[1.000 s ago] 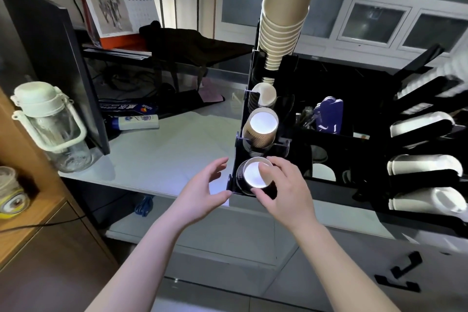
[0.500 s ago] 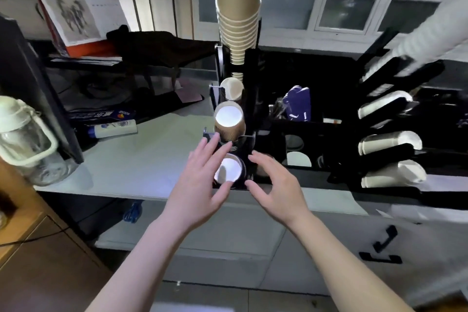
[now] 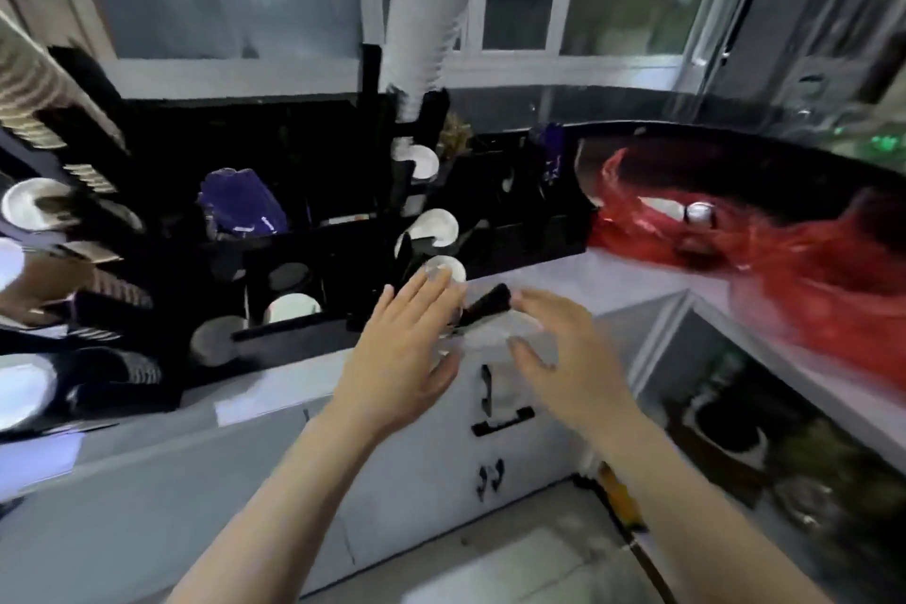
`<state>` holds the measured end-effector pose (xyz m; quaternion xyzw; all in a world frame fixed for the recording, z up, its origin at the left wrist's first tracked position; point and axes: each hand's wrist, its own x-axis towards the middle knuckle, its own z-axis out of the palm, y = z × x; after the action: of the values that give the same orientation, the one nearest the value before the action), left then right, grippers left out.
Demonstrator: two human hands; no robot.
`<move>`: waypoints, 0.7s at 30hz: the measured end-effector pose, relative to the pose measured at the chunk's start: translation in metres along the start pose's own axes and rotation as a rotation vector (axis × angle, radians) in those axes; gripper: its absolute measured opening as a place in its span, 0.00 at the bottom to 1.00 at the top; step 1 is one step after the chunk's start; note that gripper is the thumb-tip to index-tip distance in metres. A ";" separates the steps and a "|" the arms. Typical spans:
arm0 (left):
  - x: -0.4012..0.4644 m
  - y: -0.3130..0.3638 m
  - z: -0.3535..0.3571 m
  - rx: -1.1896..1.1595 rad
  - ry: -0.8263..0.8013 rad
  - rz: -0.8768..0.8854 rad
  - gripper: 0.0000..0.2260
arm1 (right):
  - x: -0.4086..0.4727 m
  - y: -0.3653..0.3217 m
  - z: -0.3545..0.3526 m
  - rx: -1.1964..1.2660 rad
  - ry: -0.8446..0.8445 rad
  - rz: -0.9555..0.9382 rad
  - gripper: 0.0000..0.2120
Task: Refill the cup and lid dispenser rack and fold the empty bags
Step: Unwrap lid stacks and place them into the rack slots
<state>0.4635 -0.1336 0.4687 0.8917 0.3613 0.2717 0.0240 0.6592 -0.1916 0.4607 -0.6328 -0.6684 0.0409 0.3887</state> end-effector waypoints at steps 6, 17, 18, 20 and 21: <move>0.070 0.102 0.086 -0.105 -0.048 0.147 0.25 | -0.037 0.113 -0.101 -0.175 0.006 0.230 0.19; 0.168 0.185 0.225 -0.068 -0.346 0.282 0.26 | -0.060 0.253 -0.173 -0.326 0.007 0.466 0.20; 0.180 0.186 0.238 -0.067 -0.364 0.278 0.26 | -0.055 0.267 -0.173 -0.343 -0.008 0.477 0.21; 0.208 0.186 0.263 -0.077 -0.376 0.268 0.26 | -0.041 0.297 -0.176 -0.372 -0.031 0.487 0.20; 0.224 0.187 0.275 -0.090 -0.369 0.262 0.26 | -0.031 0.312 -0.178 -0.381 -0.035 0.485 0.20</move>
<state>0.8520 -0.0818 0.3839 0.9636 0.2194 0.1209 0.0940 1.0124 -0.2354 0.3995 -0.8345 -0.5002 0.0174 0.2305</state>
